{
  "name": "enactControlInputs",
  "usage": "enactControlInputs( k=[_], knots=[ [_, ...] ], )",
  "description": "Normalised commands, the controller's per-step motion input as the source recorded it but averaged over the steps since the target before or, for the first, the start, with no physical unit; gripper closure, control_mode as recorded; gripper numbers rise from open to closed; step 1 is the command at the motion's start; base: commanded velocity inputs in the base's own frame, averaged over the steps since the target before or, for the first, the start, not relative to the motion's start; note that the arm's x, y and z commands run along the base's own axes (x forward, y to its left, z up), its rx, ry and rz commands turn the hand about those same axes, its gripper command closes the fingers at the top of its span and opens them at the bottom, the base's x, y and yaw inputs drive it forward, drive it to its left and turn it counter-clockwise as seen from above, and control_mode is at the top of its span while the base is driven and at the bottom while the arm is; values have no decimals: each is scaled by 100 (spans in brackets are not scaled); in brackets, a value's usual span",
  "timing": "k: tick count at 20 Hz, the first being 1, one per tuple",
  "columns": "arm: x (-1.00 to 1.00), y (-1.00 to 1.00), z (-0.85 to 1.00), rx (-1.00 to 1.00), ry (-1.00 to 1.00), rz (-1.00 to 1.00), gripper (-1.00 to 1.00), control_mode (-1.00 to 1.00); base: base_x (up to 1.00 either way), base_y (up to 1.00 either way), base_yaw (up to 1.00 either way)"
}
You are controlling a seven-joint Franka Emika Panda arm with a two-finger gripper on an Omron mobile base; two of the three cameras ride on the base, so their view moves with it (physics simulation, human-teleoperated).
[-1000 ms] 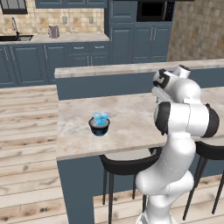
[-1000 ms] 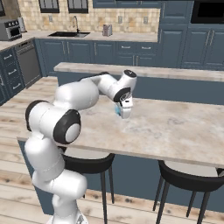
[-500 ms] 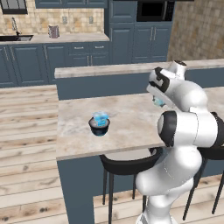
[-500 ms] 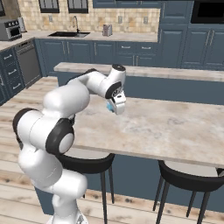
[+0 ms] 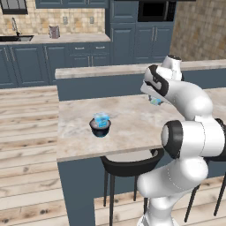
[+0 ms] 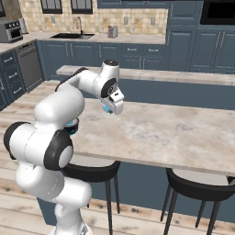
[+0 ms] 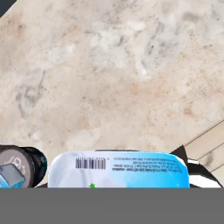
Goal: Stack the yogurt containers by placing the smaller containers on top of the larger containers.
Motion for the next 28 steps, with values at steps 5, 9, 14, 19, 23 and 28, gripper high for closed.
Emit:
enactControlInputs(
  k=[5, 9, 14, 19, 23, 28],
  knots=[
    [-17, 31, 18, -2, -4, 28, 100, -100, 0, 0, 0],
    [-13, 35, 13, -3, -7, 29, 100, -100, 0, 0, 0],
    [-10, 38, 11, -7, -8, 27, 100, -100, 0, 0, 0],
    [-9, 41, 10, -11, -5, 25, 100, -100, 0, 0, 0],
    [-11, 44, 6, -15, 0, 23, 100, -100, 0, 0, 0],
    [-12, 42, 3, -12, 0, 17, 100, -100, 0, 0, 0]
  ],
)
